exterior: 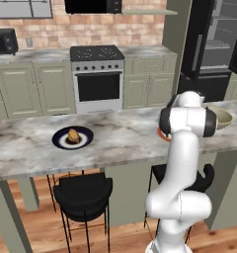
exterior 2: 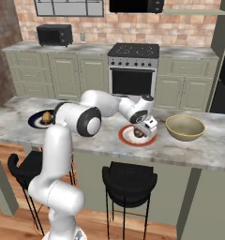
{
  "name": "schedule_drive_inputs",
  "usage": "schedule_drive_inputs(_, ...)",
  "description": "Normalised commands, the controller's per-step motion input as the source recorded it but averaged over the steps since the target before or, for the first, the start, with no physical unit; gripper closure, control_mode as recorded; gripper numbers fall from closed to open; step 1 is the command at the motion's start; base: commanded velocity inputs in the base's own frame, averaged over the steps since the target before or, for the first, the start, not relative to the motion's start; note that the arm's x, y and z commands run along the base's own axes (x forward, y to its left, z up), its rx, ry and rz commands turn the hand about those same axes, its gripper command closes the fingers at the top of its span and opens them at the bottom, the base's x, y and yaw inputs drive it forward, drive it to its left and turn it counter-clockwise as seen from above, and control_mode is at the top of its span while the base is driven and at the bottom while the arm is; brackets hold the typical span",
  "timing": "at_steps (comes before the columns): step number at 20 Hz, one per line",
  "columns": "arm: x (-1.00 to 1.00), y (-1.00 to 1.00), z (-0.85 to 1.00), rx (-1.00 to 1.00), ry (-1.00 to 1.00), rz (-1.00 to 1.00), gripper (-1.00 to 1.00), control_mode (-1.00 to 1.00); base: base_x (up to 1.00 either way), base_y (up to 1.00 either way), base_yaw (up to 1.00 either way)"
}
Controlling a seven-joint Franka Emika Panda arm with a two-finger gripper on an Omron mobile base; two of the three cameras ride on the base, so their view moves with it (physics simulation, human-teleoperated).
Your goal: Pick the chicken drumstick and potato from their plates and place them in the bowl. Then put the bowl in the fridge.
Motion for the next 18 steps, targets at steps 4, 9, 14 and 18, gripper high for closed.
schedule_drive_inputs(4,-0.14,0.02,0.54,0.0,-0.1,0.02,1.0,-1.0,0.0,0.0,0.0)
schedule_drive_inputs(9,-0.03,0.02,0.51,-0.02,-0.08,0.04,1.0,-1.0,0.0,0.0,0.0)
schedule_drive_inputs(14,0.0,-0.15,0.35,-0.11,-0.17,0.03,1.0,-1.0,0.0,0.0,0.0)
schedule_drive_inputs(18,0.0,-0.22,0.31,-0.15,-0.14,0.03,1.0,-1.0,0.0,0.0,0.0)
